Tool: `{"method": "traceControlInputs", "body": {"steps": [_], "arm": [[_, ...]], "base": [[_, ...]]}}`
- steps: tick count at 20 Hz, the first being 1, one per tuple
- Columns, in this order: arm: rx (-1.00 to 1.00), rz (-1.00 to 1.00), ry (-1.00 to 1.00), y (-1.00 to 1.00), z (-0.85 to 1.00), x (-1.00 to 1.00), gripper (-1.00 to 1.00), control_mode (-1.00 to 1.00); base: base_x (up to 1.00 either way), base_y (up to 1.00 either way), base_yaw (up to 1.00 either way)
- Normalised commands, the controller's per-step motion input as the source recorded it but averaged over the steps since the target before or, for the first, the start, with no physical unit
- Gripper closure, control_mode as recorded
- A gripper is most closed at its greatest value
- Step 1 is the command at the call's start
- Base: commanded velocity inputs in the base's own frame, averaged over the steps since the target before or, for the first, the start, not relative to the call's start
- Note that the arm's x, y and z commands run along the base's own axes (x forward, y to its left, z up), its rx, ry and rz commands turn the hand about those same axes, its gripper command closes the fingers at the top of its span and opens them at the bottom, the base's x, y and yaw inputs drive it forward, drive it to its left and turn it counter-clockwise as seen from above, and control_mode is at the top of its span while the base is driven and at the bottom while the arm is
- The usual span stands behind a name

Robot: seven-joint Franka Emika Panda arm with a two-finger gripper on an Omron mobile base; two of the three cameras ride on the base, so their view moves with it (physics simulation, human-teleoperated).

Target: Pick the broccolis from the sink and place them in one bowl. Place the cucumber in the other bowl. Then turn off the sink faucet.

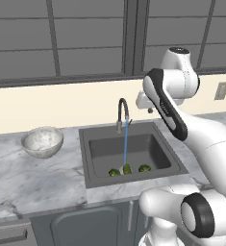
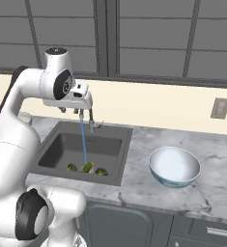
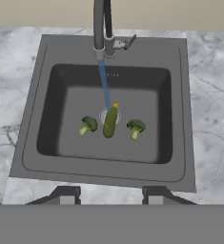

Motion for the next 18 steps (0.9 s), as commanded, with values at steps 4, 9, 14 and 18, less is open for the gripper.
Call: {"method": "traceControlInputs", "body": {"steps": [4,9,14,18], "arm": [[0.00,0.00,0.00,-0.01,-0.13,-0.07,-1.00,-1.00],[0.00,0.00,0.00,0.00,-0.32,-0.12,-1.00,-1.00],[0.00,0.00,0.00,0.00,-0.36,-0.05,-1.00,-1.00],[0.00,0.00,0.03,0.00,-0.43,0.00,-1.00,-1.00]], "base": [[0.00,0.00,0.00],[0.00,0.00,0.00],[0.00,0.00,0.00],[0.00,0.00,0.00]]}}
